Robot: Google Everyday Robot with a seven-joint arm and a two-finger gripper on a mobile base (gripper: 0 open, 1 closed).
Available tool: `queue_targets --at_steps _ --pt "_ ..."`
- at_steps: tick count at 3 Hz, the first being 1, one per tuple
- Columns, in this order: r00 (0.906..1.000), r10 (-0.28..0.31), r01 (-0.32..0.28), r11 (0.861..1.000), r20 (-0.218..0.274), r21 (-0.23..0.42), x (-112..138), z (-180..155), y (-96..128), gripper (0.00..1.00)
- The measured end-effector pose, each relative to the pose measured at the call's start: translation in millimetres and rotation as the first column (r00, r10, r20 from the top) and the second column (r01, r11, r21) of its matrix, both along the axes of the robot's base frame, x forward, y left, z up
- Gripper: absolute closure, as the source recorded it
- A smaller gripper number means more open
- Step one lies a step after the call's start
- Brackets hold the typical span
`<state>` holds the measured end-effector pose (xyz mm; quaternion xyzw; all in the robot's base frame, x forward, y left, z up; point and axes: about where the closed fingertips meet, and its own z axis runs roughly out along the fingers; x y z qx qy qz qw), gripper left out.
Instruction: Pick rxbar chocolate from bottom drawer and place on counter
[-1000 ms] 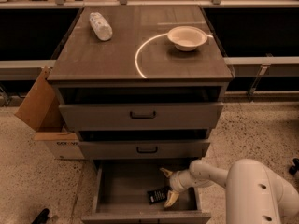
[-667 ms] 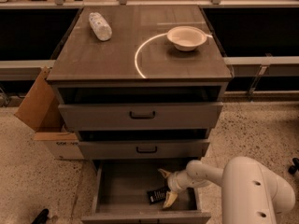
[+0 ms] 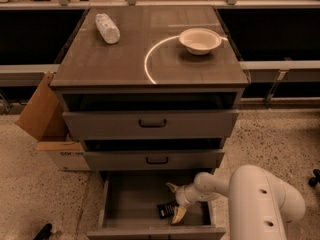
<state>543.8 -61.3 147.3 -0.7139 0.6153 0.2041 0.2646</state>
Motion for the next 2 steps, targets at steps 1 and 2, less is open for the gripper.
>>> queue_targets --at_steps 1,2 --pt "0.9999 -0.001 0.001 1.0 -0.013 -0.008 0.8 -9.3 2.7 0.0" --pt "0.9994 -0.003 0.003 1.0 -0.033 -0.016 1.5 -20.8 3.5 0.0"
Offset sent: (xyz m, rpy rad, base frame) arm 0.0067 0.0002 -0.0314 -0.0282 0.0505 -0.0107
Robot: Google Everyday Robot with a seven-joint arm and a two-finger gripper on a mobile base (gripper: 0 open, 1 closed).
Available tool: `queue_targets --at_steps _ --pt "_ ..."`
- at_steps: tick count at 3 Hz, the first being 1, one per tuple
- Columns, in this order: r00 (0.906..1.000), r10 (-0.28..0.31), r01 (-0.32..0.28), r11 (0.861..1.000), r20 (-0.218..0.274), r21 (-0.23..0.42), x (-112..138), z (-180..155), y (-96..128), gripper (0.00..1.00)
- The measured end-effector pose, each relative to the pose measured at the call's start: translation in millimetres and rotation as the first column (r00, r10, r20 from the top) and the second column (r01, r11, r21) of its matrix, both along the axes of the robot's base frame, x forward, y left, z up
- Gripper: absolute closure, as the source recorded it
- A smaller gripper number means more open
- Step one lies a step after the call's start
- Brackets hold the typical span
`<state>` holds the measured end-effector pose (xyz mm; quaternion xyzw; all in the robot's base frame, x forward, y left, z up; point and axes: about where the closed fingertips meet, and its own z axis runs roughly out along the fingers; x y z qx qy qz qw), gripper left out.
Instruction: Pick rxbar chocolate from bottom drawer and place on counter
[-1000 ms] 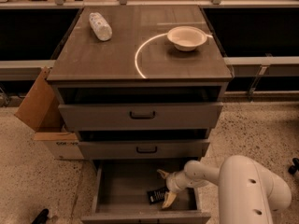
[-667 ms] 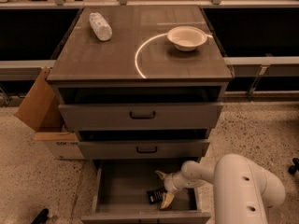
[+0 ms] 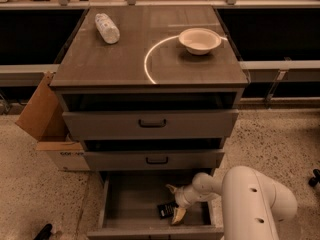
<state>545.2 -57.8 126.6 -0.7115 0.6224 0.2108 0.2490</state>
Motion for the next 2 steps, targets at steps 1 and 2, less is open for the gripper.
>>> queue_targets --at_steps 1,2 --pt "0.9998 -0.004 0.003 1.0 -0.02 -0.009 -0.5 -11.3 0.8 0.0" --pt "0.9995 0.001 -0.002 1.0 -0.033 -0.024 -1.1 -19.9 3.3 0.0"
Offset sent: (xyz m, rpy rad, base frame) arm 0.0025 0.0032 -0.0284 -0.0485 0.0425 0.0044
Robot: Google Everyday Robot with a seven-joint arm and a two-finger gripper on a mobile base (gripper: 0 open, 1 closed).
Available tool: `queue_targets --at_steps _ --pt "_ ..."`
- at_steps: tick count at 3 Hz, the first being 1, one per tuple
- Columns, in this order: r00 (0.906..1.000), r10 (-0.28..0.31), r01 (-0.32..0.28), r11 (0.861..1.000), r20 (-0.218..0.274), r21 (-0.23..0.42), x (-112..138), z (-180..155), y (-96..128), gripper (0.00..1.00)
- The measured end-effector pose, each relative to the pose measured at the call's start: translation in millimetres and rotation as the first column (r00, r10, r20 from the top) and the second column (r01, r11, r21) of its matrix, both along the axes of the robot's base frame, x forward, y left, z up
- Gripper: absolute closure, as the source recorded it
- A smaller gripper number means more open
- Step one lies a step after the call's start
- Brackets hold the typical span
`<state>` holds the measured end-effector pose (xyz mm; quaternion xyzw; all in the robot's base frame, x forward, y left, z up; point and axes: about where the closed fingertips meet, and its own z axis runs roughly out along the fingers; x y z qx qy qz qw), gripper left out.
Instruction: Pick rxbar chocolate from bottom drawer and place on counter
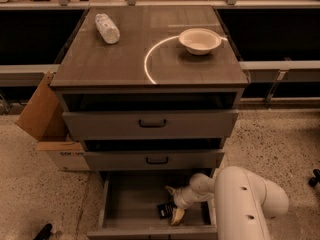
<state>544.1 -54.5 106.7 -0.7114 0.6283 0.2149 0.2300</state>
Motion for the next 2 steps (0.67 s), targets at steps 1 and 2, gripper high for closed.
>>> queue_targets --at_steps 1,2 --pt "0.9996 -0.001 0.0 1.0 -0.027 -0.012 -1.1 -12.6 -0.4 0.03" --pt "0.999 -0.004 0.003 1.0 -0.044 -0.018 -2.5 -20.0 -2.8 0.25"
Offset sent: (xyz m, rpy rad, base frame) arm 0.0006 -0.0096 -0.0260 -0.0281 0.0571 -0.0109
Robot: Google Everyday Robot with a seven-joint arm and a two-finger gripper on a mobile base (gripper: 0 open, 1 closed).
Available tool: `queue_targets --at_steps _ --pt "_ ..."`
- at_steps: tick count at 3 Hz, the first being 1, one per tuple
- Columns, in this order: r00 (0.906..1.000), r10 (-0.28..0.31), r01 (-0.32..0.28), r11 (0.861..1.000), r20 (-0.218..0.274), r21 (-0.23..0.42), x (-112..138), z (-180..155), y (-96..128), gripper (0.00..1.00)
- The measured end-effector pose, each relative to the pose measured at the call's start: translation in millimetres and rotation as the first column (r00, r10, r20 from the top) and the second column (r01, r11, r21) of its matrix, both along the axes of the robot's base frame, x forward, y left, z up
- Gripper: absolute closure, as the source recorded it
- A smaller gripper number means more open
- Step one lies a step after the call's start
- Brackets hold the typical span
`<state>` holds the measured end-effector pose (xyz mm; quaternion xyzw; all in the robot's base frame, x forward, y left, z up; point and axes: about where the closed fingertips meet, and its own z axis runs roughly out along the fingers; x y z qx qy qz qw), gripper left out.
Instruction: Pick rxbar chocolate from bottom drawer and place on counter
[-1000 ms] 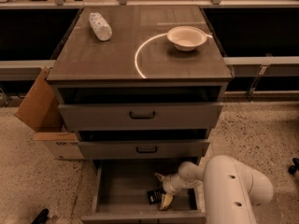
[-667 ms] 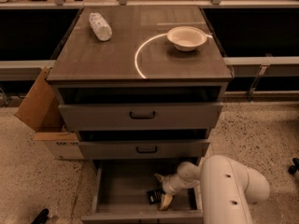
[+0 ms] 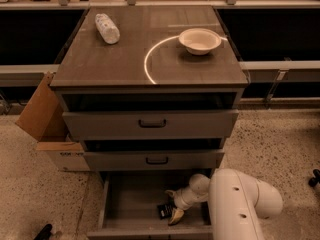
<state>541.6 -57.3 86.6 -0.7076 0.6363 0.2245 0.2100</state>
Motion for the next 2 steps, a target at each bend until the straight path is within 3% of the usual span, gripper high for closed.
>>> queue_targets --at_steps 2 --pt "1.0 -0.001 0.0 1.0 -0.005 -0.004 -0.4 4.9 -1.8 0.72"
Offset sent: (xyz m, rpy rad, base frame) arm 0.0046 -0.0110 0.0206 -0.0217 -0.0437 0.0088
